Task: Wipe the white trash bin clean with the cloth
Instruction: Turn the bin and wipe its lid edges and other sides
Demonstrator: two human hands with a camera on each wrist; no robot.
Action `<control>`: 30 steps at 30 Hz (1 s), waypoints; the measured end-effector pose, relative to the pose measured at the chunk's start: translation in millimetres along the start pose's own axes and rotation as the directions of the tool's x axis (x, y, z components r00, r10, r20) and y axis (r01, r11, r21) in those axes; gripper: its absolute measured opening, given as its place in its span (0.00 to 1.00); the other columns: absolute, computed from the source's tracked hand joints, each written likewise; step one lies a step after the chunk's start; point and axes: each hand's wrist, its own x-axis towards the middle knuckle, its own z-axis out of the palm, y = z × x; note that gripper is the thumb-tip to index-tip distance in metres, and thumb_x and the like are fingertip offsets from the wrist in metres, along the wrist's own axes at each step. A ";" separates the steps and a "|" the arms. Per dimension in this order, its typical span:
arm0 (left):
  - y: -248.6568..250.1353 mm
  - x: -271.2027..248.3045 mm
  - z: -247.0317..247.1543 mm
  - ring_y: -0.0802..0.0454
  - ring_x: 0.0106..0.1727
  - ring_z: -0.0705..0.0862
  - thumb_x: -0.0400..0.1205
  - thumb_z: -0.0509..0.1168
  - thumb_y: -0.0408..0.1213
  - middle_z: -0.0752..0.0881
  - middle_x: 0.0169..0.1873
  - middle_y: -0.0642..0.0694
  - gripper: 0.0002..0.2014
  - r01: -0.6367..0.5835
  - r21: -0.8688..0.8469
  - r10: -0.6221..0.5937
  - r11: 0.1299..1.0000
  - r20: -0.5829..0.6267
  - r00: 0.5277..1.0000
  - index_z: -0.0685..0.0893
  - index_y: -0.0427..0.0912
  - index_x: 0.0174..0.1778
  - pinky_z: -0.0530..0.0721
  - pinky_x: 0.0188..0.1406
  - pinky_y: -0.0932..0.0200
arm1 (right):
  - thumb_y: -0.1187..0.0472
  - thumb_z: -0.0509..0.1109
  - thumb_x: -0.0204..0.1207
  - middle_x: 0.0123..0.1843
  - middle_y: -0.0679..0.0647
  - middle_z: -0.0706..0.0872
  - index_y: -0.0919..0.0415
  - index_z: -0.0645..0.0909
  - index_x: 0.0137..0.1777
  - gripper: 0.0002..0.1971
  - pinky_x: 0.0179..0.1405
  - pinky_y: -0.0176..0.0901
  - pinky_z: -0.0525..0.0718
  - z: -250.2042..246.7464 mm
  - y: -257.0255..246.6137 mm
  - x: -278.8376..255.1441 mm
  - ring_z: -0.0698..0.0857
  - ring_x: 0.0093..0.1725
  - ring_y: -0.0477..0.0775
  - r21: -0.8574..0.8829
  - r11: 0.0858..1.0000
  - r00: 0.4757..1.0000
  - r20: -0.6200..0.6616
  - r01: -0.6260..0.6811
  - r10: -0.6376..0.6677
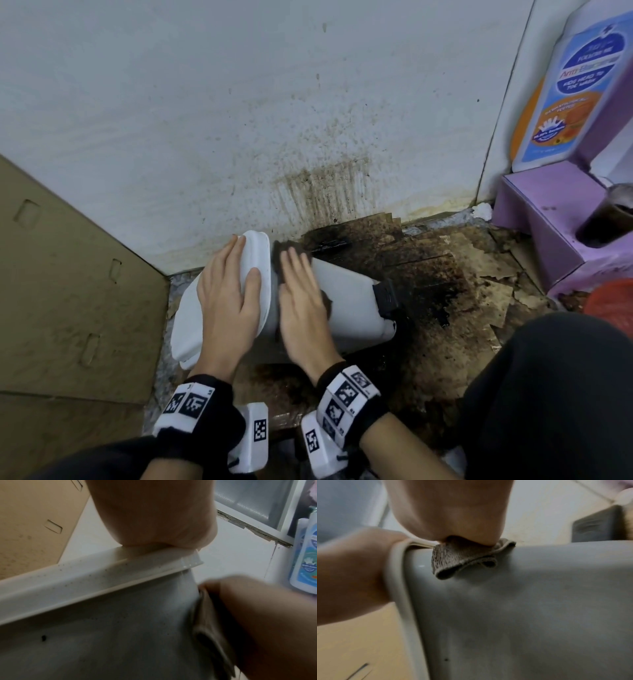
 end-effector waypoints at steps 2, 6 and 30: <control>0.4 -1.2 0.3 0.53 0.87 0.64 0.90 0.49 0.53 0.69 0.86 0.51 0.30 -0.001 0.001 0.001 1.000 -0.002 1.000 0.68 0.46 0.88 0.48 0.83 0.70 | 0.62 0.48 0.93 0.92 0.45 0.54 0.54 0.56 0.90 0.26 0.90 0.40 0.47 1.2 -11.9 -3.4 0.45 0.90 0.37 0.032 0.997 0.996 0.043 0.076 -0.077; 1.0 -2.2 -0.6 0.55 0.87 0.63 0.90 0.49 0.54 0.68 0.87 0.53 0.30 -0.003 -0.011 0.003 1.000 0.017 1.000 0.68 0.47 0.89 0.48 0.83 0.70 | 0.65 0.52 0.92 0.91 0.47 0.59 0.57 0.59 0.90 0.26 0.90 0.47 0.55 -9.4 10.9 -5.1 0.53 0.91 0.45 -0.021 0.986 0.986 0.007 0.167 -0.167; 19.5 0.9 10.6 0.51 0.87 0.63 0.90 0.52 0.50 0.69 0.87 0.50 0.29 -0.002 -0.023 0.002 1.000 0.020 1.000 0.68 0.46 0.88 0.58 0.88 0.47 | 0.57 0.60 0.89 0.86 0.42 0.69 0.51 0.72 0.84 0.23 0.87 0.39 0.56 -28.6 67.3 -14.6 0.60 0.86 0.35 0.139 0.967 0.938 -0.249 -0.212 0.241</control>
